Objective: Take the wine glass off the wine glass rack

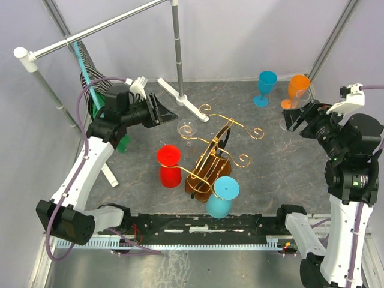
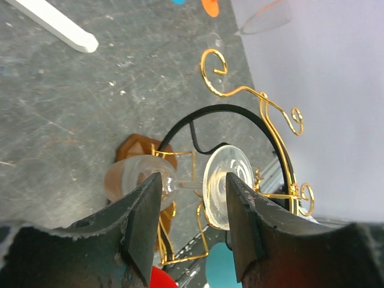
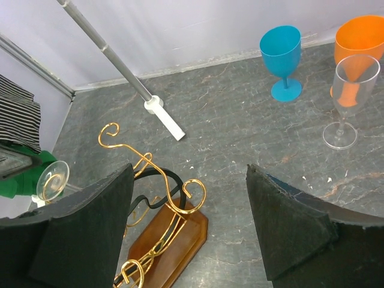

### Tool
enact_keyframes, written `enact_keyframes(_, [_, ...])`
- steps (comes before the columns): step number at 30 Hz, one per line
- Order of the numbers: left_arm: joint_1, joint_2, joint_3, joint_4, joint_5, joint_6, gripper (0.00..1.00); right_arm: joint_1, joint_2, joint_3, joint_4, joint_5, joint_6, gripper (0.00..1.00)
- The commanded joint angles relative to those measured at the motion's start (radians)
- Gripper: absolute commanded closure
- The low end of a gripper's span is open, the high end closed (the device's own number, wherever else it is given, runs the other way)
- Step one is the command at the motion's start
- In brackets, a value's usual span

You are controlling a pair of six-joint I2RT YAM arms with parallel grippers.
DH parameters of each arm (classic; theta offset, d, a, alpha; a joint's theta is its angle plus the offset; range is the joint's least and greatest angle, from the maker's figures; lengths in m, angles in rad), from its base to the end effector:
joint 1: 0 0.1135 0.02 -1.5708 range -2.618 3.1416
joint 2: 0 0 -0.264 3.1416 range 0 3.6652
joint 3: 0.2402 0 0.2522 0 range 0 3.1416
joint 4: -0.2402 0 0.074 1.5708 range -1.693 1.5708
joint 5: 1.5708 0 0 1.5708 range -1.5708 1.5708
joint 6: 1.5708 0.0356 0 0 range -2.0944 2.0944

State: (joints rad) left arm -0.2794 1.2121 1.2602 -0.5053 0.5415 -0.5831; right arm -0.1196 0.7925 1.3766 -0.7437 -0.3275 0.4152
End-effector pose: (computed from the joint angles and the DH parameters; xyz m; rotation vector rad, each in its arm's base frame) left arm 0.2476 -0.0901 0.3863 0.0410 2.1318 -1.0765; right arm 0.1128 -0.0020 0.4695 0.2224 1.7336 0.5000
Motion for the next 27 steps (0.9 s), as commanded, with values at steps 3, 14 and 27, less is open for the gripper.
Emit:
enact_keyframes(3, [0.008,0.001,-0.064,0.157,0.176,-0.103,0.45,0.000,-0.021,0.005,0.022,0.025,-0.011,0.17])
enact_keyframes(14, [0.006,-0.018,-0.105,0.215,0.257,-0.117,0.44,0.000,-0.035,-0.028,0.051,0.039,0.004,0.17])
enact_keyframes(27, [0.004,-0.038,-0.120,0.268,0.310,-0.163,0.49,0.000,-0.038,-0.036,0.053,0.059,0.000,0.16])
